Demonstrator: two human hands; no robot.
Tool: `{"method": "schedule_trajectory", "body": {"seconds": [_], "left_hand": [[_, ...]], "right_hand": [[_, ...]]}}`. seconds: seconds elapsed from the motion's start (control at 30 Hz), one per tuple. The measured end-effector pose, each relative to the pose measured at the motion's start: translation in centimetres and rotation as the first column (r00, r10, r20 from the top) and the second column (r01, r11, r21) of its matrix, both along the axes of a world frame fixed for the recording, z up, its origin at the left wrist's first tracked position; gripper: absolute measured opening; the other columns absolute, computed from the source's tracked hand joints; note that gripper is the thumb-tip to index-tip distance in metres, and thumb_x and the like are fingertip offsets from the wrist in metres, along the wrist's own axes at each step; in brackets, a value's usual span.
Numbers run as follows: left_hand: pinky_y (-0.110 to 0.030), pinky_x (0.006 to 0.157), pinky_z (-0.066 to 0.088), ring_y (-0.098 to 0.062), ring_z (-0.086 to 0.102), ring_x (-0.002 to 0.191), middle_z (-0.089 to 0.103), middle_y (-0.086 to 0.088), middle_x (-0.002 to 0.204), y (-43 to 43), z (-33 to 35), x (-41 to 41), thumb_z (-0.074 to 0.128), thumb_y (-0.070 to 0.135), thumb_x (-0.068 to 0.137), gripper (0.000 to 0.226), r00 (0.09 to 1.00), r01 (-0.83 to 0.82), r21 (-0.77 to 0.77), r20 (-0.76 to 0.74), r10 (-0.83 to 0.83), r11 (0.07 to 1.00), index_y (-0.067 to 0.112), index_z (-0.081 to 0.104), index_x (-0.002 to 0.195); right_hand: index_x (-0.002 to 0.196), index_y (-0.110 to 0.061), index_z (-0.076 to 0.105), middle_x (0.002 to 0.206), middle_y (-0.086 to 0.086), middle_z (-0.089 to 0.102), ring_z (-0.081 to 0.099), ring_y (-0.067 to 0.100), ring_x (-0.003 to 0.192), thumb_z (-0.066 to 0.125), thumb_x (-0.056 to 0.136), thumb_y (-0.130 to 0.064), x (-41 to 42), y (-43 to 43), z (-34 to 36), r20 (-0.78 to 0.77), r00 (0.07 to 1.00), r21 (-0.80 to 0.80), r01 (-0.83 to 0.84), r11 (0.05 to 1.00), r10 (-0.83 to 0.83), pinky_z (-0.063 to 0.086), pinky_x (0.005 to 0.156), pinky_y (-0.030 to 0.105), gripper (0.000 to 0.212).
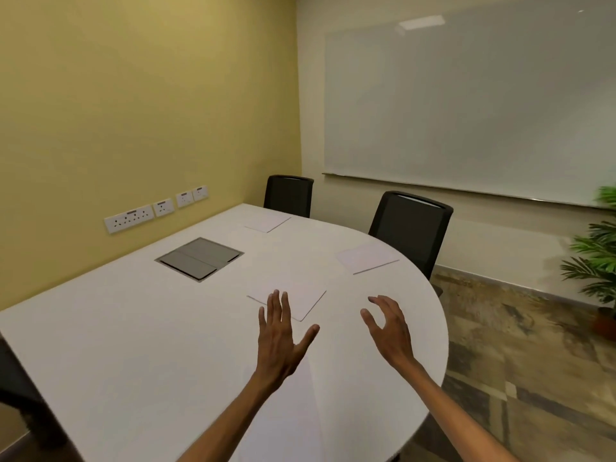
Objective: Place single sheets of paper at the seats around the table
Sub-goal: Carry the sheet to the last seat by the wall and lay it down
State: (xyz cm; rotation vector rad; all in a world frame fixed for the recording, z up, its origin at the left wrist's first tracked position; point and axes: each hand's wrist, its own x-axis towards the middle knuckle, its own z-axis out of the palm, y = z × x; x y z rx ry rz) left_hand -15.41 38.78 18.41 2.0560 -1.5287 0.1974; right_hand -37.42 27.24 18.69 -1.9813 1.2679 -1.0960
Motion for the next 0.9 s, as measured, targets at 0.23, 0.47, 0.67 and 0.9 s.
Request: {"method": "schedule_trajectory", "body": {"seconds": [0.23,0.47,0.67,0.9], "left_hand": [[-0.039,0.125,0.002,-0.016,-0.012,0.152,-0.004,-0.005,0.164,-2.6,1.1,-9.4,0.015,0.079,0.086,0.1,0.986,-0.128,-0.057,-0.113,0.121,0.99,0.01,-0.003,0.156],[-0.036,0.124,0.009,-0.01,-0.014,0.151,-0.008,0.002,0.165,-5.4,0.2,-15.5,0.021,0.073,0.09,0.092,0.96,-0.161,-0.064,-0.24,0.142,0.985,0.015,-0.006,0.156],[-0.035,0.124,-0.004,-0.015,-0.012,0.151,-0.002,-0.007,0.165,-10.7,0.3,-17.5,0.021,0.062,0.096,0.083,0.973,-0.176,-0.058,-0.16,0.165,0.983,0.007,0.0,0.155],[-0.034,0.124,-0.005,-0.012,-0.017,0.15,-0.007,-0.004,0.164,-18.8,-1.6,-17.5,0.022,0.059,0.097,0.081,0.949,-0.246,-0.064,-0.22,0.226,0.967,0.009,-0.004,0.155]], "right_hand": [[0.13,-0.029,0.054,0.142,-0.002,0.049,0.045,0.018,0.131,0.055,0.093,-0.048,-8.0,-3.7,1.5,-0.021,0.997,-0.058,-0.077,0.995,0.076,0.041,0.105,0.043,0.042],[0.132,-0.028,0.053,0.143,-0.001,0.049,0.045,0.019,0.131,0.054,0.093,-0.049,-13.4,-6.2,1.7,-0.063,0.99,-0.08,-0.128,0.989,0.123,0.04,0.107,0.047,0.045],[0.133,-0.028,0.052,0.143,0.0,0.049,0.045,0.02,0.131,0.056,0.091,-0.052,-16.1,-11.6,1.4,-0.056,0.991,-0.043,-0.122,0.992,0.12,0.041,0.106,0.05,0.049],[0.135,-0.027,0.05,0.144,0.0,0.047,0.045,0.02,0.132,0.057,0.089,-0.054,-15.2,-20.2,-0.3,-0.088,0.98,-0.004,-0.179,0.984,0.178,0.043,0.105,0.049,0.053]]}}
